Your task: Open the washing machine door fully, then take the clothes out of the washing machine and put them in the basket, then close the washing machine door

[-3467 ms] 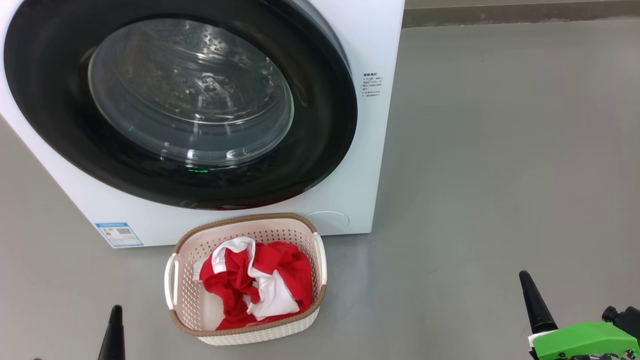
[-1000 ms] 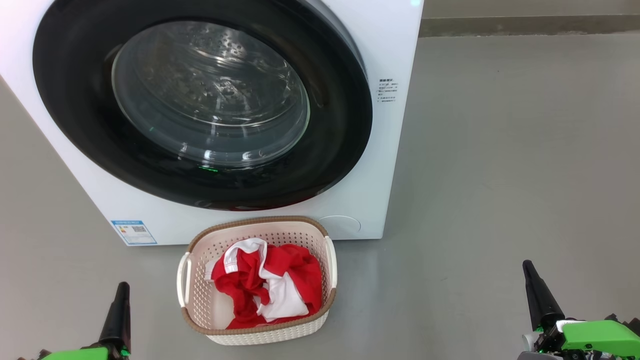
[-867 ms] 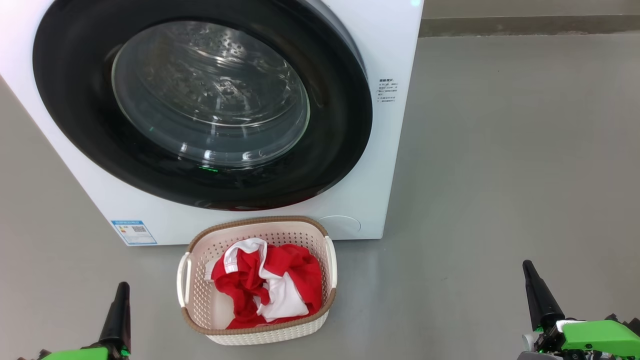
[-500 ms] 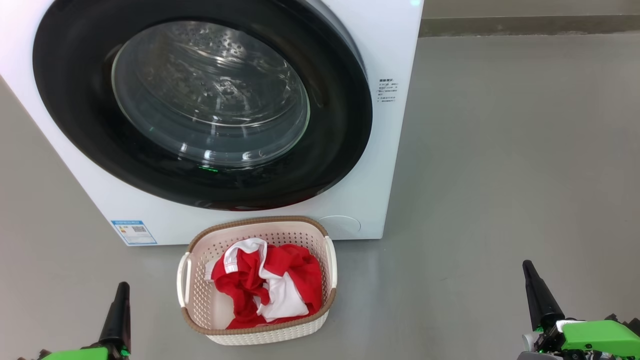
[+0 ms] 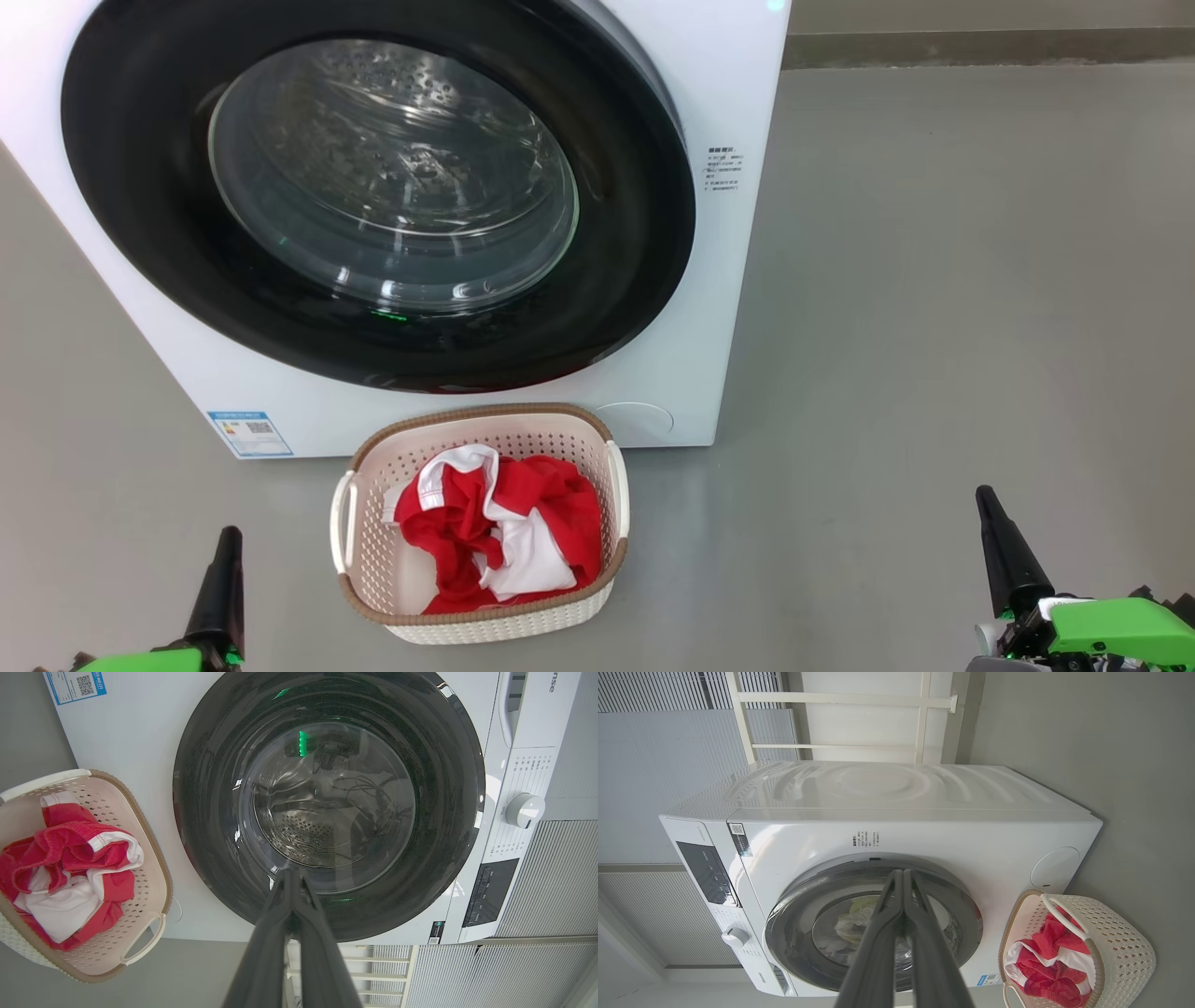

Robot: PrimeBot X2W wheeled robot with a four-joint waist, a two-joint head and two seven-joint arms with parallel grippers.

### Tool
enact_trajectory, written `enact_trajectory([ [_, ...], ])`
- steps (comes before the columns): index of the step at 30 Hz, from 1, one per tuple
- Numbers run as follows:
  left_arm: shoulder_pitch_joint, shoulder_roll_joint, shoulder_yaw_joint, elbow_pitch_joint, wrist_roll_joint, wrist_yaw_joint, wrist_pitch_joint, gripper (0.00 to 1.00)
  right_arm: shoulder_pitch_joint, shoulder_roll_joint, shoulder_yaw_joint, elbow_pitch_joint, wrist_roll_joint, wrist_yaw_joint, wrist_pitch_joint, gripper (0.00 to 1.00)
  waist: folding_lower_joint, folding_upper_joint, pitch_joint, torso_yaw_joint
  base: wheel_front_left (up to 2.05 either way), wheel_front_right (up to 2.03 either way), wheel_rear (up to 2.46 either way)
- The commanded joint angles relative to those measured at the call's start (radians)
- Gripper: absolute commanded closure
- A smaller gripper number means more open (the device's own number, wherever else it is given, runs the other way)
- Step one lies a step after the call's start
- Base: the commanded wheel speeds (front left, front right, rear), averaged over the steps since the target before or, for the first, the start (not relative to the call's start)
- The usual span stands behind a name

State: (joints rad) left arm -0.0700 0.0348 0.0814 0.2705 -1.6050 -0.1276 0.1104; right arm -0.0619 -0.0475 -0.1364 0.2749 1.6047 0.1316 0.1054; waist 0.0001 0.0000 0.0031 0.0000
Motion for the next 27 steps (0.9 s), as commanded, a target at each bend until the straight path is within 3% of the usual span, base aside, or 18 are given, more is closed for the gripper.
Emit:
enact_trajectory([
  [1,-0.038,0.015,0.033,-0.026,-0.003,-0.003,0.003,1.00,-0.046,-0.003,0.022,-0.030,0.004,-0.001,0.008,1.00,0.0000,0.0000,0.000,0.000,0.00,0.00,0.00],
  [27,-0.038,0.015,0.033,-0.026,-0.003,-0.003,0.003,1.00,-0.046,-0.003,0.022,-0.030,0.003,-0.001,0.008,1.00,-0.0001,0.0000,0.000,0.000,0.00,0.00,0.00],
])
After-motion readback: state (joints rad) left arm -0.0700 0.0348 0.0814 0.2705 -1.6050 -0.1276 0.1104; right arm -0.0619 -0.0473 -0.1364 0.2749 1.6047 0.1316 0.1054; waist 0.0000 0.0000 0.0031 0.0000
